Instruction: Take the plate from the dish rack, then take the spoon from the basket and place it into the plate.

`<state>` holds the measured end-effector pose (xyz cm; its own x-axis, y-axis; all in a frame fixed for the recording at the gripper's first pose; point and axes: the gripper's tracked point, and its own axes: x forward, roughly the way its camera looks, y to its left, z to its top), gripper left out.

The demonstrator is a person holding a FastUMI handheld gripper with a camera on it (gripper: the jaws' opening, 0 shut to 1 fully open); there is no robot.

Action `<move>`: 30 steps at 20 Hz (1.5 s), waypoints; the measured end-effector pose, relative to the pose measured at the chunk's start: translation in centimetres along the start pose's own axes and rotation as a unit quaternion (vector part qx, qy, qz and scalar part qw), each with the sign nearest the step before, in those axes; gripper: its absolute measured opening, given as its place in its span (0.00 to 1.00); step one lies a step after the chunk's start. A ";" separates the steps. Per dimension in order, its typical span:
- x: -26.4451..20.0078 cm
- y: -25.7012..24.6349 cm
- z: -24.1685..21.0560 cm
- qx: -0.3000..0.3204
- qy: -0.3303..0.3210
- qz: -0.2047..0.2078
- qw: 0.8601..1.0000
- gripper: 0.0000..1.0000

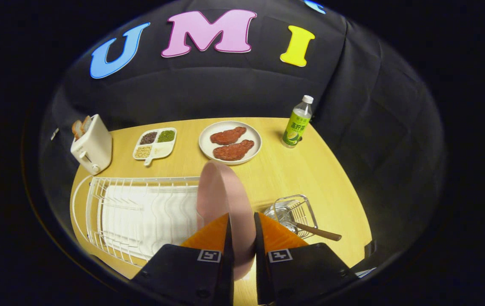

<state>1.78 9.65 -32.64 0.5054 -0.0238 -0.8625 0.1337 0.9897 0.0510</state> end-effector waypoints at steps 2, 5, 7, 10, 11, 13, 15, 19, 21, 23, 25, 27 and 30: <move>-0.6 0.3 0.2 -0.010 0.000 -0.003 1.000 0.23; -2.0 0.5 1.8 -0.054 -0.025 -0.025 0.998 0.21; -2.6 0.9 2.5 -0.096 -0.040 -0.039 0.994 0.21; -3.9 1.5 3.6 -0.128 -0.072 -0.049 0.988 0.21; -4.3 1.5 3.9 -0.136 -0.081 -0.049 0.986 0.21; -5.3 1.5 3.9 -0.127 -0.086 -0.039 0.987 0.21; -6.8 1.4 3.5 -0.100 -0.087 -0.010 0.991 0.21; -10.3 -0.4 1.2 -0.065 -0.081 0.046 0.994 0.21; -11.6 -1.3 -0.8 -0.043 -0.066 0.075 0.994 0.21; -13.0 -1.5 -3.1 -0.008 -0.042 0.114 0.993 0.21; -14.0 -1.6 -6.0 0.028 -0.007 0.150 0.988 0.21; -14.8 -1.3 -9.2 0.053 0.029 0.181 0.982 0.21; -14.5 -1.0 -15.1 0.062 0.082 0.199 0.975 0.21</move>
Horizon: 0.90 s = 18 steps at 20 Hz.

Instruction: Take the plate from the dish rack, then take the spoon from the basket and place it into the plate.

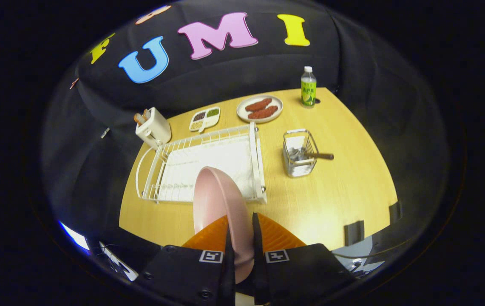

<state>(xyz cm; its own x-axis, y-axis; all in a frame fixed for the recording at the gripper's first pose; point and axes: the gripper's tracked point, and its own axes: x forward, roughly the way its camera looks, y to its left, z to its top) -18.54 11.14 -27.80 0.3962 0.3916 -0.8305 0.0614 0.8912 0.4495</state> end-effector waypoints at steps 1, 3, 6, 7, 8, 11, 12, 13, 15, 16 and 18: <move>0.7 -0.2 -1.6 0.009 0.013 0.005 1.000 0.21; 2.7 -0.1 -3.7 0.029 0.029 0.018 0.999 0.21; 5.8 0.0 -5.3 0.029 0.038 0.028 0.998 0.21; 6.8 0.1 -5.7 0.033 0.041 0.031 0.998 0.21; 7.7 0.1 -6.2 0.044 0.049 0.035 0.997 0.21; 10.1 1.0 -6.7 0.082 0.061 0.059 0.993 0.21; 10.5 1.1 -7.0 0.092 0.070 0.065 0.991 0.21; 10.7 1.0 -7.4 0.098 0.077 0.065 0.990 0.22; 11.3 -0.3 -7.9 0.090 0.078 0.039 0.992 0.27; 11.5 -0.7 -7.8 0.086 0.074 0.032 0.993 0.30; 11.6 -1.6 -7.7 0.079 0.070 0.017 0.994 0.35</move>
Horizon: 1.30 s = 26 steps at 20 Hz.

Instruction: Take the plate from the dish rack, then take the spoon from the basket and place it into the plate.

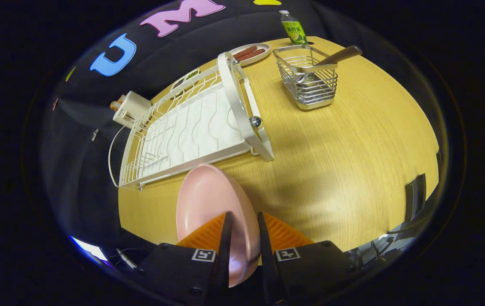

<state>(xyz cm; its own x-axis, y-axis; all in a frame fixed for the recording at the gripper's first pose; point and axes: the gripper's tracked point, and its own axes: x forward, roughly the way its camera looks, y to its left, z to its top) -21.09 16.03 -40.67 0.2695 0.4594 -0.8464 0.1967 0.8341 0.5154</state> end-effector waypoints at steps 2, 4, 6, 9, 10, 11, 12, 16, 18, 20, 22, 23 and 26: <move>0.1 -1.8 0.2 -0.036 -0.006 -0.037 0.999 0.40; -0.4 -3.0 0.5 -0.079 -0.017 -0.057 0.995 0.41; -1.2 -3.4 1.4 -0.090 -0.035 -0.060 0.993 0.48; -4.5 -4.4 6.4 -0.106 -0.108 -0.064 0.986 0.48; -5.9 -4.8 8.7 -0.113 -0.141 -0.066 0.981 0.48; -7.4 -5.3 11.1 -0.120 -0.174 -0.071 0.975 0.48; -8.6 -6.0 13.8 -0.132 -0.207 -0.081 0.966 0.48; -9.1 -9.2 19.2 -0.153 -0.244 -0.119 0.950 0.48; -8.1 -10.9 20.5 -0.155 -0.242 -0.130 0.949 0.46; -6.8 -11.2 20.9 -0.164 -0.233 -0.122 0.951 0.43; -5.6 -11.1 21.3 -0.182 -0.224 -0.109 0.951 0.39; -5.0 -10.9 21.4 -0.190 -0.220 -0.103 0.951 0.35; -3.5 -9.9 21.7 -0.200 -0.210 -0.080 0.954 0.29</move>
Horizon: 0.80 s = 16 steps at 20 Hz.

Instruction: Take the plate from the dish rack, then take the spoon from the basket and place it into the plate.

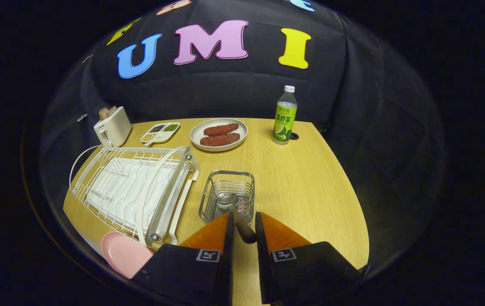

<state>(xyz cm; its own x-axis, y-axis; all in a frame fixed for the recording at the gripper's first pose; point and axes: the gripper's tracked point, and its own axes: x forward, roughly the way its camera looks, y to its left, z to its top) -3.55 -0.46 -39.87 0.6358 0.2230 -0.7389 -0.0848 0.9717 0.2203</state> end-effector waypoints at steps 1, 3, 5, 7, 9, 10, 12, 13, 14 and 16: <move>0.2 0.7 0.0 0.000 0.002 0.012 1.000 0.26; 0.5 1.8 0.1 -0.016 -0.005 0.027 0.999 0.18; 0.2 2.0 0.3 -0.033 -0.012 0.031 0.999 0.16; -0.1 2.1 1.0 -0.020 -0.015 0.036 0.999 0.13; -0.4 1.6 2.4 -0.009 -0.022 0.037 0.999 0.12; -0.5 1.2 3.1 -0.008 -0.021 0.034 0.999 0.12; -0.6 0.9 4.7 -0.001 -0.022 0.036 0.999 0.12; -0.5 0.8 5.6 0.000 -0.026 0.036 0.999 0.12; -0.5 0.5 6.4 -0.003 -0.031 0.031 0.999 0.12; -0.9 0.3 8.0 -0.007 -0.042 0.025 0.999 0.12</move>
<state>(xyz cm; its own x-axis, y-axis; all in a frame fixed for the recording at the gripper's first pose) 1.95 -1.00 -34.04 0.6921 0.2638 -0.6718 -0.1284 0.9610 0.2450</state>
